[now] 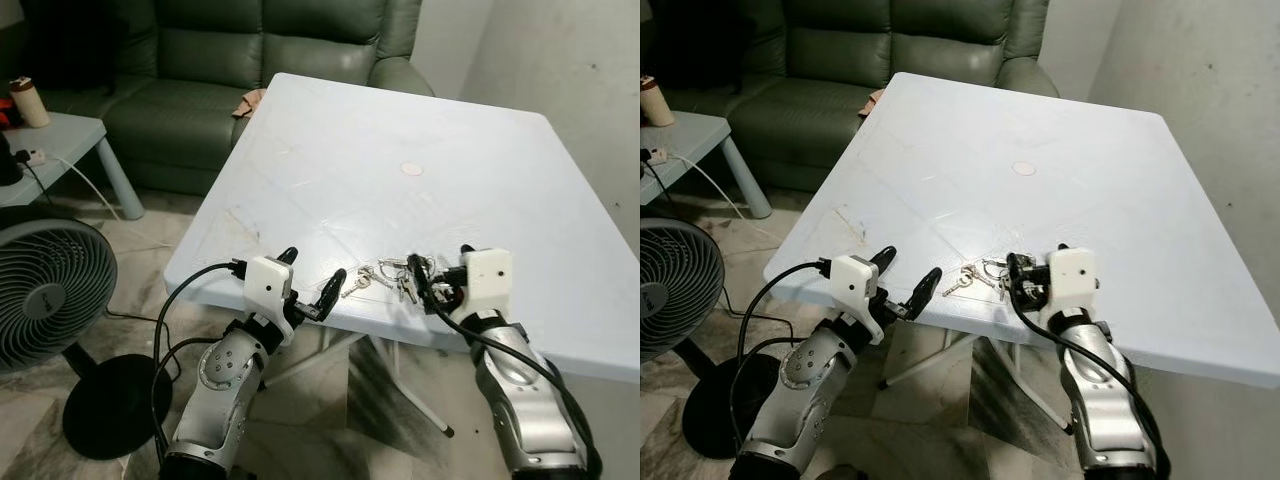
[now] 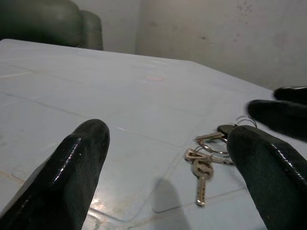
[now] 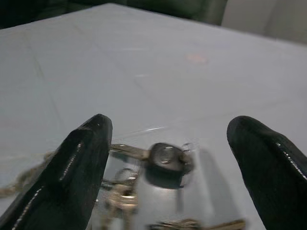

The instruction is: Hang keys on a hook

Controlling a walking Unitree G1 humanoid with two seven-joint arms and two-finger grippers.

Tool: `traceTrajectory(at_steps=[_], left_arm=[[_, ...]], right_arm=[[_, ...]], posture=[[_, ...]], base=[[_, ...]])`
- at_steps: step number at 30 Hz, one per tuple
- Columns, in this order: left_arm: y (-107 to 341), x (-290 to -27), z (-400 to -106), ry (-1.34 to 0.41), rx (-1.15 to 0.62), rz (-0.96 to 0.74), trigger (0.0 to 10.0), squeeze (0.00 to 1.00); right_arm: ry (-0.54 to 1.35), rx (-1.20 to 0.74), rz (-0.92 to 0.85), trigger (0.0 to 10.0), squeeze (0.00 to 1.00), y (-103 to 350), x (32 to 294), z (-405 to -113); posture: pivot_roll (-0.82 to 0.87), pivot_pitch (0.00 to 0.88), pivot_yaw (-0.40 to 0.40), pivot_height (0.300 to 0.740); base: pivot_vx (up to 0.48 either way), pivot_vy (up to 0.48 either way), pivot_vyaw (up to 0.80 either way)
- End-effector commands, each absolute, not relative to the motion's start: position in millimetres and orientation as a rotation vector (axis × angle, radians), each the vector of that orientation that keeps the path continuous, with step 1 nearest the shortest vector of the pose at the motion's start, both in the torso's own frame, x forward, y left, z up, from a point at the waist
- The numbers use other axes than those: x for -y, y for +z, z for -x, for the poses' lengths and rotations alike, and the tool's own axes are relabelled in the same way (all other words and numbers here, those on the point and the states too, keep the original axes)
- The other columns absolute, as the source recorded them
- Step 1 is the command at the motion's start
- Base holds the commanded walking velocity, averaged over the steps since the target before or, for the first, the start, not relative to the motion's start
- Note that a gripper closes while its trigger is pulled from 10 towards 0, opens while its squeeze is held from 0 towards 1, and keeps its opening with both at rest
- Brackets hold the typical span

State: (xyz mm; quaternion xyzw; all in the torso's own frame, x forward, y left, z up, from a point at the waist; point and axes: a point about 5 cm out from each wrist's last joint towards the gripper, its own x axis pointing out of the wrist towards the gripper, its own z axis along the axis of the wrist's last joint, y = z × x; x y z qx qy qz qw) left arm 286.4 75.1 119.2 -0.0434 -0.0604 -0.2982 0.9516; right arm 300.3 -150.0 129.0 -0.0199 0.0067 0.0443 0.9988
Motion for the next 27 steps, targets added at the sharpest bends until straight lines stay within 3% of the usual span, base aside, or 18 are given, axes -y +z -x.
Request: traceTrajectory(at_steps=[1, 12, 21, 24, 25, 27], left_arm=[[120, -71, -283, -0.631, 0.121, 0.085, 10.0, 0.0], [120, -70, -281, -0.643, 0.112, 0.083, 10.0, 0.0], [120, -69, -279, -0.647, 0.108, 0.088, 10.0, 0.0], [120, -68, -278, -0.653, 0.106, 0.088, 10.0, 0.0], [120, -68, -277, -0.654, 0.105, 0.089, 10.0, 0.0], [119, -67, -276, -0.656, 0.104, 0.089, 10.0, 0.0]], right_arm=[[0.05, -0.012, 0.053, 10.0, 0.0, 135, 150, -302], [-0.124, -0.092, 0.02, 10.0, 0.0, 139, 150, -311], [-0.126, -0.132, -0.023, 10.0, 0.0, 141, 148, -316], [-0.121, -0.139, -0.015, 9.5, 0.0, 141, 147, -318], [-0.121, -0.141, -0.015, 8.0, 0.0, 140, 147, -318], [-0.122, -0.143, -0.017, 8.0, 0.0, 140, 147, -319]], posture=[[0.05, 0.057, -0.081, 0.692], [0.04, 0.066, -0.077, 0.692], [0.05, 0.076, -0.078, 0.692], [0.05, 0.076, -0.078, 0.692], [0.05, 0.08, -0.076, 0.692], [0.05, 0.08, -0.076, 0.692]], base=[[0.0, 0.0, 0.0], [0.0, 0.0, 0.0], [0.0, 0.0, 0.0], [0.0, 0.0, 0.0], [0.0, 0.0, 0.0], [0.0, 0.0, 0.0]])
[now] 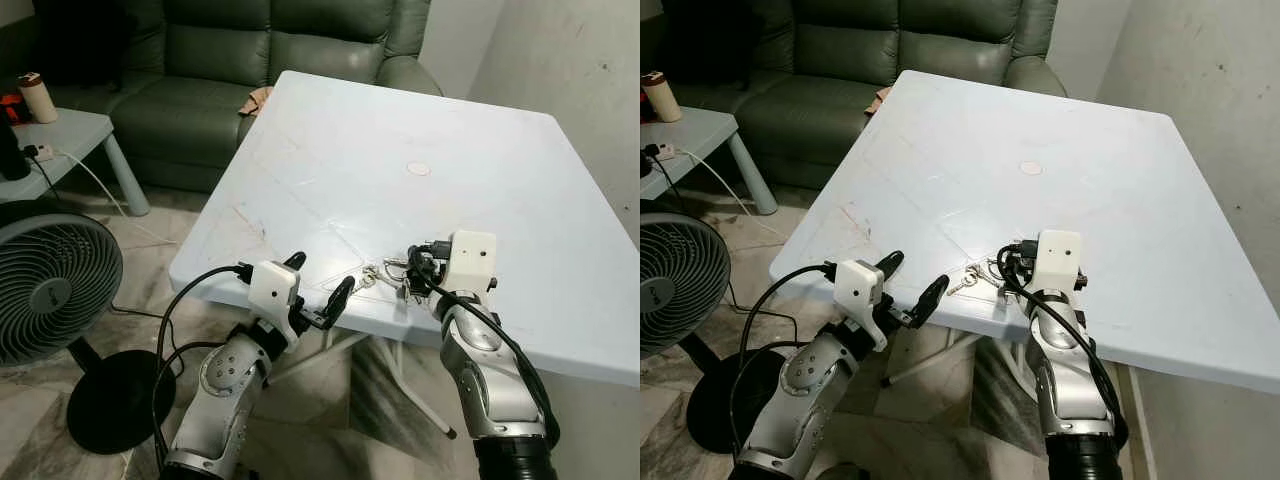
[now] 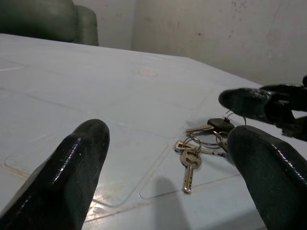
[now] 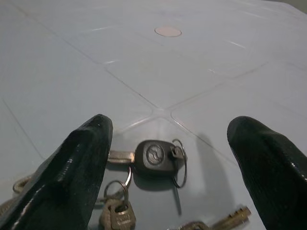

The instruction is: Hang keys on a hook

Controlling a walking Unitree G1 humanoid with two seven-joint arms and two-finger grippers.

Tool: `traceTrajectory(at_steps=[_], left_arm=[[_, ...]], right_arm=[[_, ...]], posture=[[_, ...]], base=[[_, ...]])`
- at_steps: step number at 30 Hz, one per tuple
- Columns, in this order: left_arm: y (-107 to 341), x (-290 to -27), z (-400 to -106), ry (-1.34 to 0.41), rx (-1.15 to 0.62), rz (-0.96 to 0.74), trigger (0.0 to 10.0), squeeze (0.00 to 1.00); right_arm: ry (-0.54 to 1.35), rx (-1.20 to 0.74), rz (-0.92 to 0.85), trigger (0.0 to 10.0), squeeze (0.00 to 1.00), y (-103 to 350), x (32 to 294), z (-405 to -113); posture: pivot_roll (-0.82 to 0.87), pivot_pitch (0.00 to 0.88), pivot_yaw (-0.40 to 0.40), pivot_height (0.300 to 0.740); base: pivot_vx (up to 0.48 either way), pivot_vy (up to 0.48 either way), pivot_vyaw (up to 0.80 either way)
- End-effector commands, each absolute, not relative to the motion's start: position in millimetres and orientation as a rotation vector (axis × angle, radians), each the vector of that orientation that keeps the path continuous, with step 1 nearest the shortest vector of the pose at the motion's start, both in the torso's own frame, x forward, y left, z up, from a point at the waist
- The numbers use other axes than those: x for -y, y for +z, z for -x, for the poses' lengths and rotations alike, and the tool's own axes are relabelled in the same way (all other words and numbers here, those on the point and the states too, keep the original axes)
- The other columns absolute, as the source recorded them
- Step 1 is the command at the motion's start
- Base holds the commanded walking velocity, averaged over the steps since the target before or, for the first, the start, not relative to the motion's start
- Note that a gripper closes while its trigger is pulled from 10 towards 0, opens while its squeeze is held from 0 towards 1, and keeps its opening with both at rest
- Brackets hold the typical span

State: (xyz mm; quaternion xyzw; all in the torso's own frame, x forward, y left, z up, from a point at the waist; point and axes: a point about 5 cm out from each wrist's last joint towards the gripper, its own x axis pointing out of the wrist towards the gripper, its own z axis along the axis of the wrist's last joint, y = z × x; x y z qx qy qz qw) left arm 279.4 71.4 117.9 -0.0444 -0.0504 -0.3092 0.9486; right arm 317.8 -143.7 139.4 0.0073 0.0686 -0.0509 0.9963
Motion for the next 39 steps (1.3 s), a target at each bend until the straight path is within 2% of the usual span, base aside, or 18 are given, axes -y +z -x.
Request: traceTrajectory(at_steps=[1, 2, 4, 5, 7, 9, 10, 12, 15, 16, 17, 18, 19, 20, 21, 22, 39], left_arm=[[119, -67, -276, -0.658, 0.101, 0.091, 10.0, 0.0], [119, -67, -276, -0.659, 0.101, 0.091, 10.0, 0.0], [119, -66, -274, -0.661, 0.098, 0.092, 10.0, 0.0], [119, -66, -274, -0.661, 0.097, 0.092, 10.0, 0.0], [119, -67, -272, -0.659, 0.096, 0.092, 10.0, 0.0], [119, -67, -272, -0.657, 0.094, 0.093, 10.0, 0.0], [118, -68, -270, -0.654, 0.091, 0.092, 10.0, 0.0], [117, -70, -268, -0.649, 0.084, 0.092, 10.0, 0.0], [116, -71, -265, -0.643, 0.076, 0.092, 10.0, 0.0], [116, -71, -264, -0.64, 0.074, 0.089, 10.0, 0.0], [115, -72, -263, -0.639, 0.072, 0.089, 10.0, 0.0], [115, -73, -262, -0.635, 0.069, 0.091, 10.0, 0.0], [115, -73, -262, -0.634, 0.069, 0.092, 10.0, 0.0], [115, -73, -262, -0.63, 0.066, 0.09, 10.0, 0.0], [115, -74, -262, -0.629, 0.065, 0.09, 10.0, 0.0], [115, -74, -261, -0.627, 0.064, 0.09, 10.0, 0.0], [114, -74, -258, -0.612, 0.052, 0.091, 10.0, 0.0]], right_arm=[[-0.116, -0.148, -0.008, 6.9, 0.0, 140, 147, -321], [-0.115, -0.149, -0.001, 7.3, 0.0, 140, 147, -322], [-0.103, -0.161, -0.009, 7.3, 0.0, 139, 147, -323], [-0.1, -0.16, -0.007, 7.8, 0.0, 138, 147, -324], [-0.095, -0.165, 0.002, 7.5, 0.0, 138, 148, -325], [-0.096, -0.165, 0.009, 7.8, 0.0, 138, 148, -325], [-0.091, -0.172, 0.002, 9.6, 0.0, 137, 149, -325], [-0.092, -0.176, 0.003, 10.0, 0.0, 136, 150, -324], [-0.095, -0.178, 0.004, 10.0, 0.0, 135, 151, -324], [-0.098, -0.18, 0.004, 8.2, 0.0, 135, 152, -324], [-0.098, -0.181, 0.004, 8.0, 0.0, 135, 152, -324], [-0.096, -0.182, 0.015, 4.7, 0.0, 135, 153, -324], [-0.095, -0.181, 0.018, 4.7, 0.0, 135, 153, -324], [-0.093, -0.187, 0.028, 2.0, 0.0, 133, 153, -324], [-0.095, -0.191, 0.034, 0.5, 0.0, 133, 153, -324], [-0.096, -0.192, 0.04, 0.0, 0.0, 132, 154, -324], [-0.075, -0.184, 0.068, 0.0, 0.0, 132, 152, -321]], posture=[[0.05, 0.084, -0.075, 0.692], [0.05, 0.084, -0.075, 0.692], [0.05, 0.093, -0.076, 0.692], [0.05, 0.093, -0.076, 0.692], [0.05, 0.103, -0.078, 0.692], [0.05, 0.103, -0.078, 0.692], [0.06, 0.115, -0.081, 0.692], [0.06, 0.127, -0.081, 0.692], [0.07, 0.134, -0.083, 0.692], [0.07, 0.136, -0.084, 0.692], [0.07, 0.139, -0.085, 0.692], [0.07, 0.144, -0.086, 0.692], [0.07, 0.144, -0.086, 0.692], [0.07, 0.146, -0.088, 0.692], [0.08, 0.149, -0.09, 0.692], [0.08, 0.149, -0.09, 0.692], [0.07, 0.157, -0.098, 0.692]], base=[[0.0, 0.0, 0.0], [0.0, 0.0, 0.0], [0.0, 0.0, 0.0], [0.0, 0.0, 0.0], [0.0, 0.0, 0.0], [0.0, 0.0, 0.0], [0.0, 0.0, 0.0], [0.0, 0.0, 0.0], [0.0, 0.0, 0.0], [0.0, 0.0, 0.0], [0.0, 0.0, 0.0], [0.0, 0.0, 0.0], [0.0, 0.0, 0.0], [0.0, 0.0, 0.0], [0.0, 0.0, 0.0], [0.0, 0.0, 0.0], [0.0, 0.0, 0.0]])
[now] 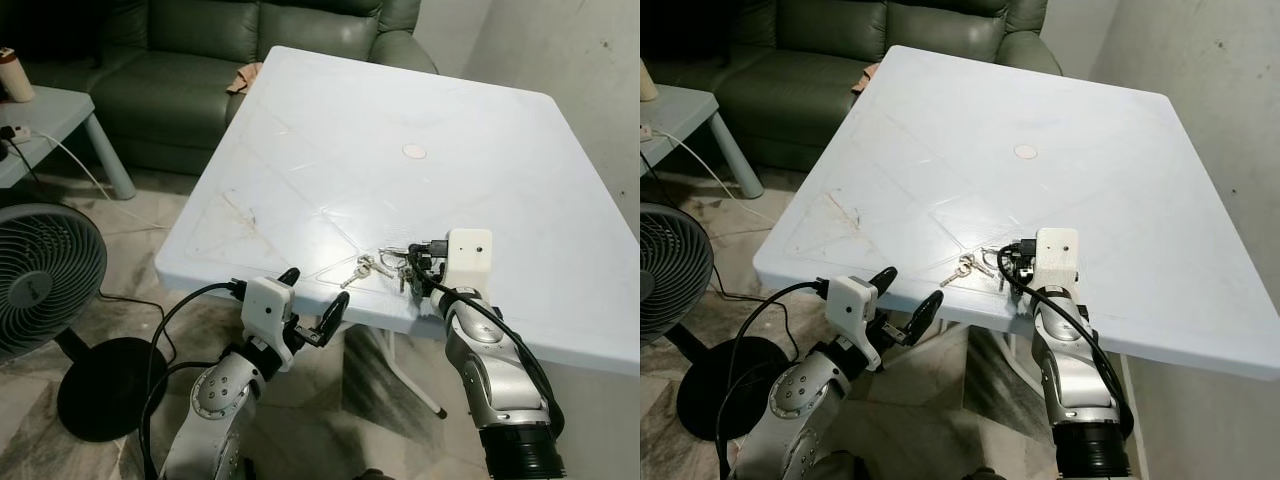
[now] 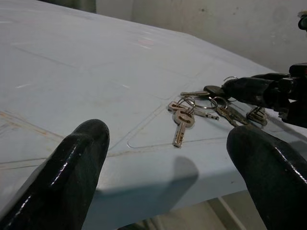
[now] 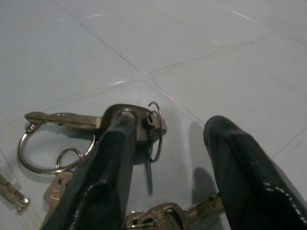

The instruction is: Hang keys on a hook

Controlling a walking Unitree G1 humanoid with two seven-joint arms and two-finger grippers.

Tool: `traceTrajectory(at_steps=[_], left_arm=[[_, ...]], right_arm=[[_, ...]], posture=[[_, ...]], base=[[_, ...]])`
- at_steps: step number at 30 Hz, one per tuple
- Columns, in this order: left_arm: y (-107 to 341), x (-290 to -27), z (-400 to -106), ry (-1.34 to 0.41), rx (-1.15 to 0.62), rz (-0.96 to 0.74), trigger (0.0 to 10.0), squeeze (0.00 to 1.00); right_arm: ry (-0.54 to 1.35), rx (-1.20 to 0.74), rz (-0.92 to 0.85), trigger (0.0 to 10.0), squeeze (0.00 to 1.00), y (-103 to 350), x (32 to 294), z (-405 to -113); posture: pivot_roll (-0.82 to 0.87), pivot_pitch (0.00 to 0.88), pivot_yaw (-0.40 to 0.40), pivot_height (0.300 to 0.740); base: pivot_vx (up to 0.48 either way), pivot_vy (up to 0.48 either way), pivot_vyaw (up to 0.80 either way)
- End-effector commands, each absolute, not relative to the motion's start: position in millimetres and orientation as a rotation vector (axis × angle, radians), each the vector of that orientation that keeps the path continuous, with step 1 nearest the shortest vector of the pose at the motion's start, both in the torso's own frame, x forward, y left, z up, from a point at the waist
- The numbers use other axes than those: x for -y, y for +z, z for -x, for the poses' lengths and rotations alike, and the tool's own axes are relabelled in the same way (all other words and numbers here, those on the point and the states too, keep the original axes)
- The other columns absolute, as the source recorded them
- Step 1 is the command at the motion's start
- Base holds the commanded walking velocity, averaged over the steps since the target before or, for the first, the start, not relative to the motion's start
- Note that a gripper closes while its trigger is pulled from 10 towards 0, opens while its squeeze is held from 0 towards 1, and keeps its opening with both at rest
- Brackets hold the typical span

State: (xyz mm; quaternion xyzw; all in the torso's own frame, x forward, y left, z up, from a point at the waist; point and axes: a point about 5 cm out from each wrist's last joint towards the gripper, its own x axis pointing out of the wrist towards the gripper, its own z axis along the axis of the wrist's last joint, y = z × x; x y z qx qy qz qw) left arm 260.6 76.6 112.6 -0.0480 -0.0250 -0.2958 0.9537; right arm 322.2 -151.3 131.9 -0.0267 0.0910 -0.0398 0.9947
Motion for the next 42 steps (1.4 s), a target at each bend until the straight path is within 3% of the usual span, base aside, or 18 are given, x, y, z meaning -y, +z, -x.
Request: traceTrajectory(at_steps=[1, 32, 42], left_arm=[[114, -74, -258, -0.611, 0.051, 0.092, 10.0, 0.0], [117, -74, -265, -0.596, 0.065, 0.085, 10.0, 0.0], [125, -76, -278, -0.559, 0.101, 0.082, 10.0, 0.0]], right_arm=[[-0.073, -0.186, 0.065, 0.0, 0.0, 132, 152, -321], [-0.055, -0.153, 0.083, 0.0, 0.0, 135, 148, -323], [-0.048, -0.05, -0.045, 0.0, 0.0, 155, 147, -330]], posture=[[0.07, 0.157, -0.098, 0.692], [0.07, 0.133, -0.098, 0.692], [0.08, 0.088, -0.095, 0.692]], base=[[0.0, 0.0, 0.0], [0.0, 0.0, 0.0], [0.0, 0.0, 0.0]])
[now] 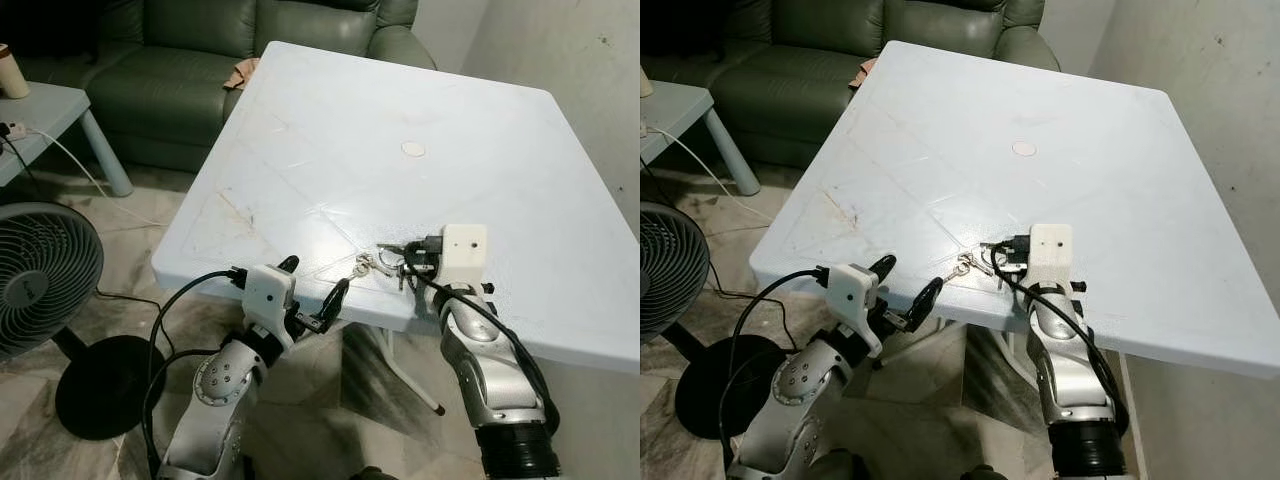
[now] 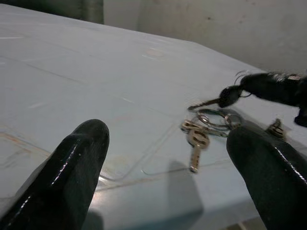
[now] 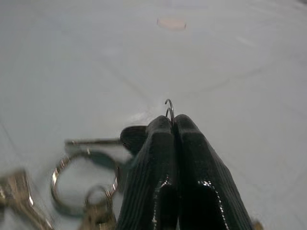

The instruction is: Hang keys on a hook

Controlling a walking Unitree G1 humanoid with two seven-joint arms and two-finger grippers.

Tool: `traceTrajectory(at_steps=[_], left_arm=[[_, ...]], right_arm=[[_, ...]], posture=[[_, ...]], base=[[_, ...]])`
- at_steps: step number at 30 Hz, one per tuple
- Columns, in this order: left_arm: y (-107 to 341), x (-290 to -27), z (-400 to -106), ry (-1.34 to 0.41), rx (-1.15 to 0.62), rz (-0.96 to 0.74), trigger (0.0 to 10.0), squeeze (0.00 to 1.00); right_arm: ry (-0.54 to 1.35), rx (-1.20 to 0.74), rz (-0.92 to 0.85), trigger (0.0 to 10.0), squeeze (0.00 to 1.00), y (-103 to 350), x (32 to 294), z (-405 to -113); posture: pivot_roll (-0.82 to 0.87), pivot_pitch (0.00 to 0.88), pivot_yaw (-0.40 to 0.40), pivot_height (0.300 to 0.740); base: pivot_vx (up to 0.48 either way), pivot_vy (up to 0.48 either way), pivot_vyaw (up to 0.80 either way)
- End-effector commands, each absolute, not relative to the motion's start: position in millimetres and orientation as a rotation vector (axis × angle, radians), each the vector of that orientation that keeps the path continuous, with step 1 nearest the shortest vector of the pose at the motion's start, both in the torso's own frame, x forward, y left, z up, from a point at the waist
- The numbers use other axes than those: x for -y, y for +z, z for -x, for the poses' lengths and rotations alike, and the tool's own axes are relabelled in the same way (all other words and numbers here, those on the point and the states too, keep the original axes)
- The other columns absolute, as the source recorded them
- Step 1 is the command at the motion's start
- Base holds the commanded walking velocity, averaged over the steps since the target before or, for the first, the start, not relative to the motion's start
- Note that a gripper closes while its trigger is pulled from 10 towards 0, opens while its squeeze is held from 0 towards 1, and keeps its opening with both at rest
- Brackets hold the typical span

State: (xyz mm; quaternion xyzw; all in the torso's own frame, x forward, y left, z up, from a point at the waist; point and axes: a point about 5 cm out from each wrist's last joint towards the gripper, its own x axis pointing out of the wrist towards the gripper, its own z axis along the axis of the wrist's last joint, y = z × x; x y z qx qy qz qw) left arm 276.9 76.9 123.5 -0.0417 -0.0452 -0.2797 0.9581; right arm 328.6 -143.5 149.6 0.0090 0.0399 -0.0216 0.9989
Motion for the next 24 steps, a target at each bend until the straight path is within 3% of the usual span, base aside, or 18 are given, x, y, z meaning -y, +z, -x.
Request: traceTrajectory(at_steps=[1, 3, 4, 5, 6, 7, 16, 24], left_arm=[[126, -76, -280, -0.552, 0.104, 0.085, 10.0, 0.0], [128, -78, -285, -0.535, 0.113, 0.094, 10.0, 0.0], [128, -78, -285, -0.532, 0.113, 0.096, 10.0, 0.0], [128, -79, -287, -0.526, 0.113, 0.102, 10.0, 0.0], [131, -81, -291, -0.502, 0.119, 0.115, 10.0, 0.0], [134, -84, -296, -0.471, 0.124, 0.139, 10.0, 0.0], [158, -106, -324, -0.347, 0.191, 0.13, 10.0, 0.0], [187, -145, -344, -0.238, 0.272, 0.121, 10.0, 0.0]], right_arm=[[-0.049, -0.036, -0.065, 0.0, 0.0, 158, 148, -330], [-0.052, -0.001, -0.106, 0.0, 0.0, 165, 149, -332], [-0.05, 0.009, -0.108, 2.6, 0.0, 166, 149, -333], [-0.048, 0.032, -0.104, 2.6, 0.0, 169, 150, -332], [-0.056, 0.072, -0.093, 6.9, 0.0, 174, 151, -332], [-0.015, 0.127, -0.14, 10.0, 0.0, 181, 150, -331], [0.141, 0.369, -0.265, 10.0, 0.0, 207, 161, -317], [0.089, 0.458, -0.195, 10.0, 0.0, 214, 178, -305]], posture=[[0.08, 0.077, -0.094, 0.692], [0.08, 0.067, -0.093, 0.692], [0.08, 0.062, -0.092, 0.692], [0.08, 0.057, -0.091, 0.692], [0.07, 0.049, -0.09, 0.692], [0.07, 0.049, -0.09, 0.692], [0.07, 0.027, -0.086, 0.692], [0.05, 0.014, -0.072, 0.692]], base=[[0.0, 0.0, 0.0], [0.0, 0.0, 0.0], [0.0, 0.0, 0.0], [0.0, 0.0, 0.0], [0.0, 0.0, 0.0], [0.0, 0.0, 0.0], [0.0, 0.0, 0.0], [0.0, 0.0, 0.0]])
